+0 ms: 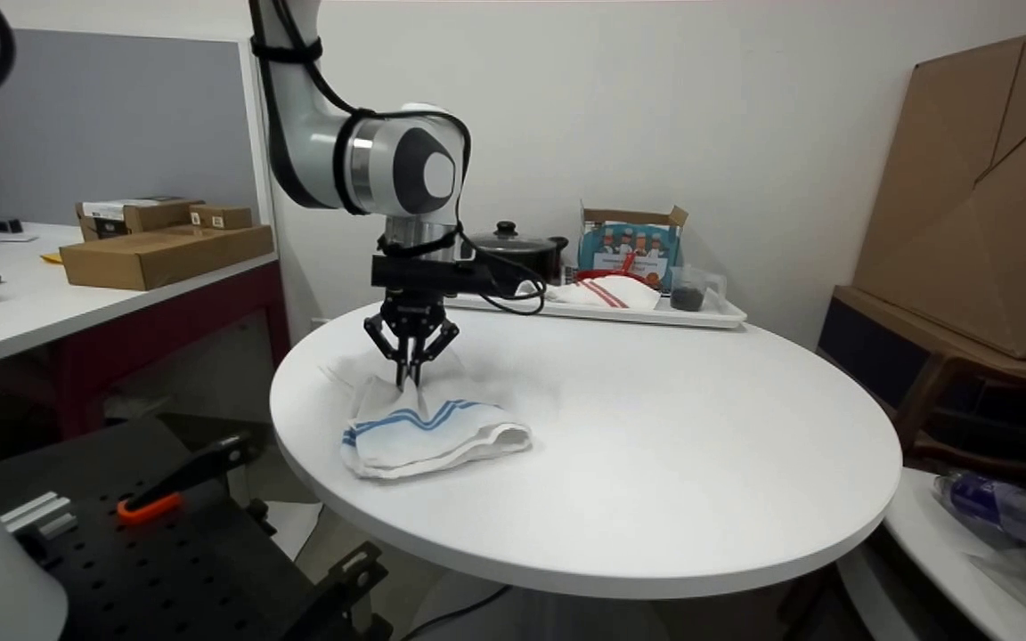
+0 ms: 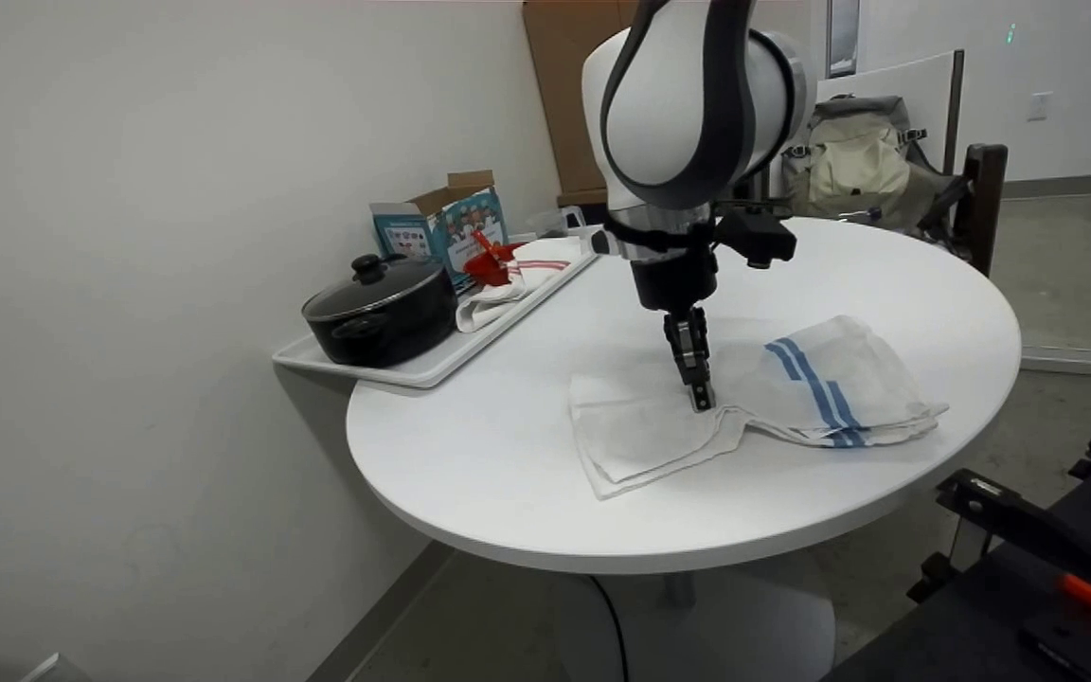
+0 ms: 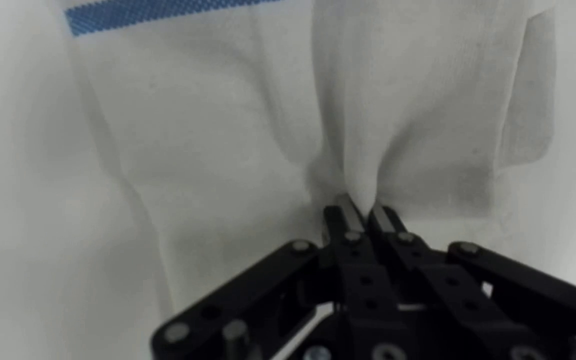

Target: Use the towel to wipe the table.

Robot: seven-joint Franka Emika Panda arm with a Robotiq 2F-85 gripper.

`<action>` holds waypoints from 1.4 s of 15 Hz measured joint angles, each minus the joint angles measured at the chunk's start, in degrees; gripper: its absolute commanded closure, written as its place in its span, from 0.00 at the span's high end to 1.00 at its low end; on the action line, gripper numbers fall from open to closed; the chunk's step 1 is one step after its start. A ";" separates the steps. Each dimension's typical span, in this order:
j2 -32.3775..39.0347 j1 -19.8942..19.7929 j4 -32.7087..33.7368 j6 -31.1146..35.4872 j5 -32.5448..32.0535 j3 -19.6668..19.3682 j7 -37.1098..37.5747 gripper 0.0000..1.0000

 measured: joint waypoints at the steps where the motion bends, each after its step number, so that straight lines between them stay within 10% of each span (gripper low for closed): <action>1: 0.02 1.13 0.00 0.00 0.00 0.06 0.54 0.01; 12: 0.50 10.55 0.35 0.08 -0.40 1.49 7.19 0.01; 21: -0.42 8.94 -0.26 -0.03 -3.43 -4.31 7.67 0.01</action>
